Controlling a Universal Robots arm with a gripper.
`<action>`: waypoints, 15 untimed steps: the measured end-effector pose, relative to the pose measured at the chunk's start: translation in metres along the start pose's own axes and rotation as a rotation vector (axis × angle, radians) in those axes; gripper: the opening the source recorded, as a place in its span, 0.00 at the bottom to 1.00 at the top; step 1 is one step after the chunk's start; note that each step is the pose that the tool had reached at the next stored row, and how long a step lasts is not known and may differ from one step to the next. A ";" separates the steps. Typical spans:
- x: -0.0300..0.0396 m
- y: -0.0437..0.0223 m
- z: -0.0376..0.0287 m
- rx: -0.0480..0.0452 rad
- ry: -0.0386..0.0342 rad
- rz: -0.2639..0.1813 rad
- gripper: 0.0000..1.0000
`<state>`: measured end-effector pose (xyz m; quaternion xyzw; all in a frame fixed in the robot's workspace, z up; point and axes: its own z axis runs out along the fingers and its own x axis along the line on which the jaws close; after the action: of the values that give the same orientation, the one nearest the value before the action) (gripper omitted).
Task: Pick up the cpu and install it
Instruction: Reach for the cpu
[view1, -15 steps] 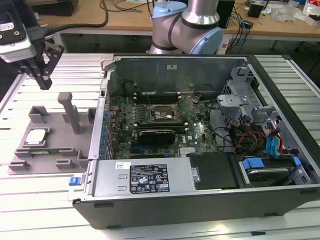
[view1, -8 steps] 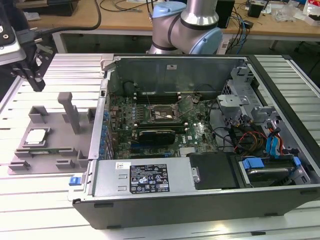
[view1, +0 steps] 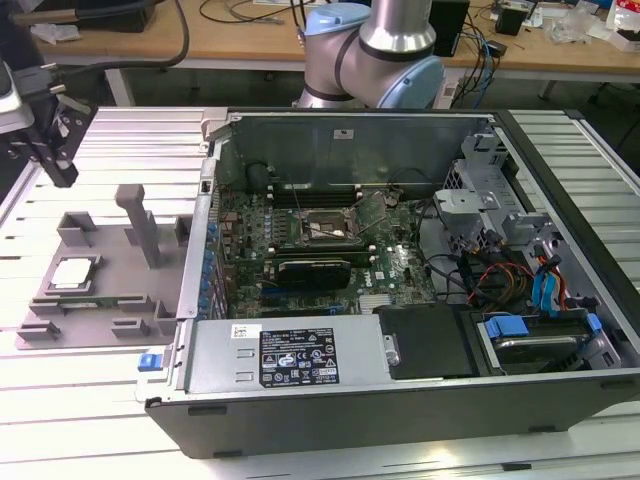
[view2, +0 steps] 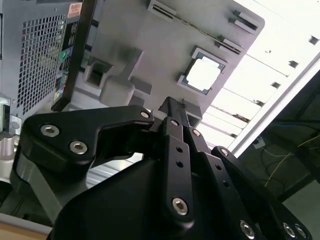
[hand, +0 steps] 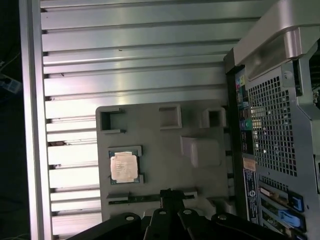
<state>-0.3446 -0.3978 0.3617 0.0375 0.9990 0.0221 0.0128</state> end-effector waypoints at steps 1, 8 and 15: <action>0.0016 0.0000 0.0014 -0.0002 -0.0002 0.000 0.11; 0.0032 -0.0010 0.0229 0.0000 0.0000 0.000 0.11; 0.0063 -0.0006 0.0328 0.0001 0.0000 0.000 0.11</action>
<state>-0.3500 -0.3965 0.3287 0.0376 0.9990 0.0221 0.0128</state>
